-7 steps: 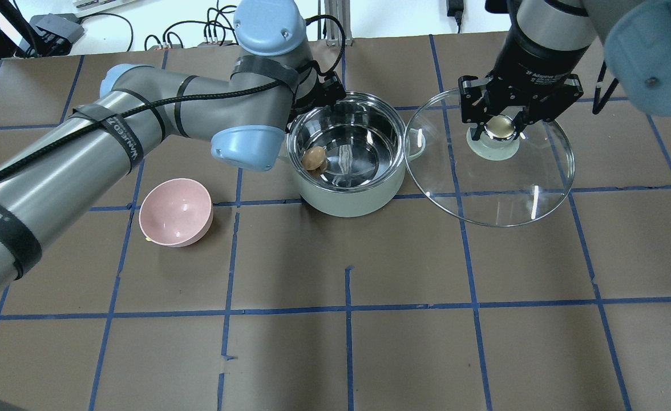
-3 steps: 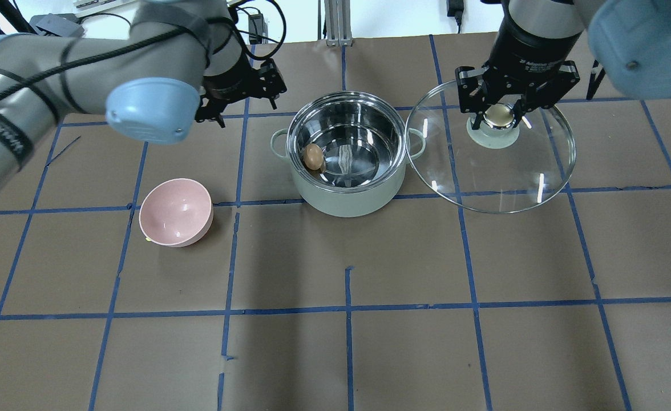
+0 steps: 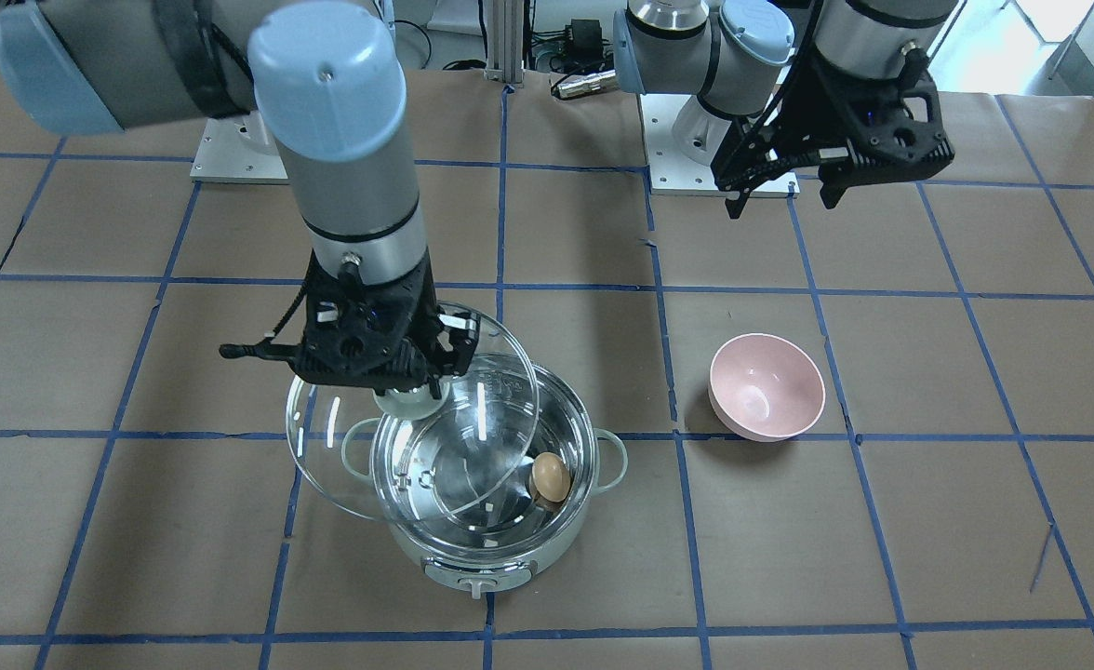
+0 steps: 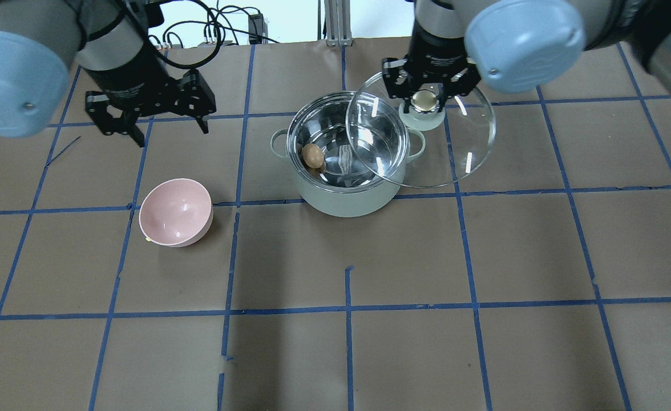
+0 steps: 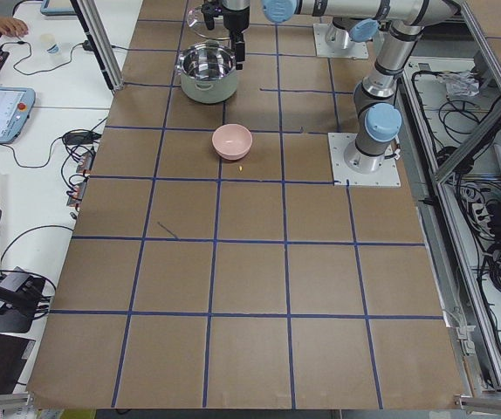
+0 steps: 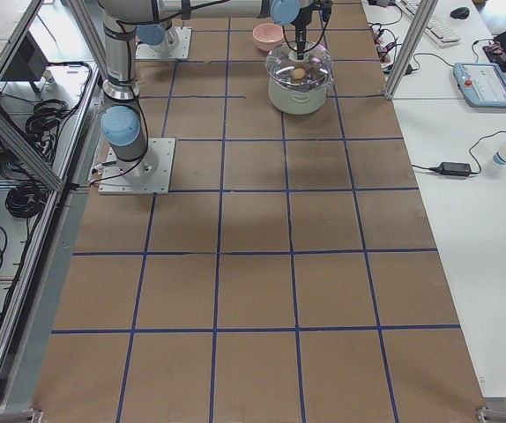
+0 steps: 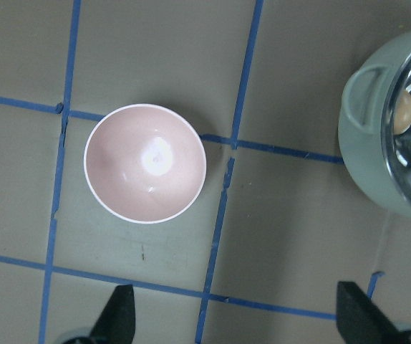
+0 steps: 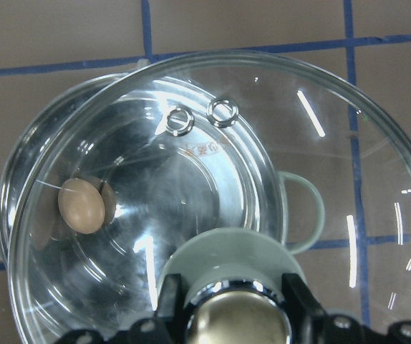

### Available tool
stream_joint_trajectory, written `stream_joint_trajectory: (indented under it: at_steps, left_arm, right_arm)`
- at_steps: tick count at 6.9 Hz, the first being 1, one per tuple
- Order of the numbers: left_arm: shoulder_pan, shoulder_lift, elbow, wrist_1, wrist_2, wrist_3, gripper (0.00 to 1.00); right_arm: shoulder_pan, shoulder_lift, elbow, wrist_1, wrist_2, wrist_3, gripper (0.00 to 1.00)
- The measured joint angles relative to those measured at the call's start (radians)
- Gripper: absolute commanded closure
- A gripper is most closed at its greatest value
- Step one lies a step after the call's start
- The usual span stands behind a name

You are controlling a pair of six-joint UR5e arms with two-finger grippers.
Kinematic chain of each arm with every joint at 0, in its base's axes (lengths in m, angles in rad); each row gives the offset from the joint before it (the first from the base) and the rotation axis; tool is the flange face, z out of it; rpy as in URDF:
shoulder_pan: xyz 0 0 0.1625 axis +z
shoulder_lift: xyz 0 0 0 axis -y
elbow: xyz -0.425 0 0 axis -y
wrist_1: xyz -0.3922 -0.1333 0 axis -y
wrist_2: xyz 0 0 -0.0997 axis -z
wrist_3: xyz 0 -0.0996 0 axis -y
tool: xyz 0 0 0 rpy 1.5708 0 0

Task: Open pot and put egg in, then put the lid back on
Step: 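Withdraw the left gripper while the right gripper carries the lid over the pot, then lower the glass lid onto the pot with the right gripper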

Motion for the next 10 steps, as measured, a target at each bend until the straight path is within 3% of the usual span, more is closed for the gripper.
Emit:
stream_joint_trajectory:
  at_steps: [3,10]
  left_arm:
    - [0.002,0.002,0.039,-0.075,0.000,0.052,0.00]
    - [0.004,0.001,0.019,0.013,0.001,0.066,0.00]
  right_arm:
    - [0.054,0.109,-0.071,-0.035,0.002,0.051,0.96]
    - [0.073,0.119,-0.024,-0.050,0.002,0.053,0.95]
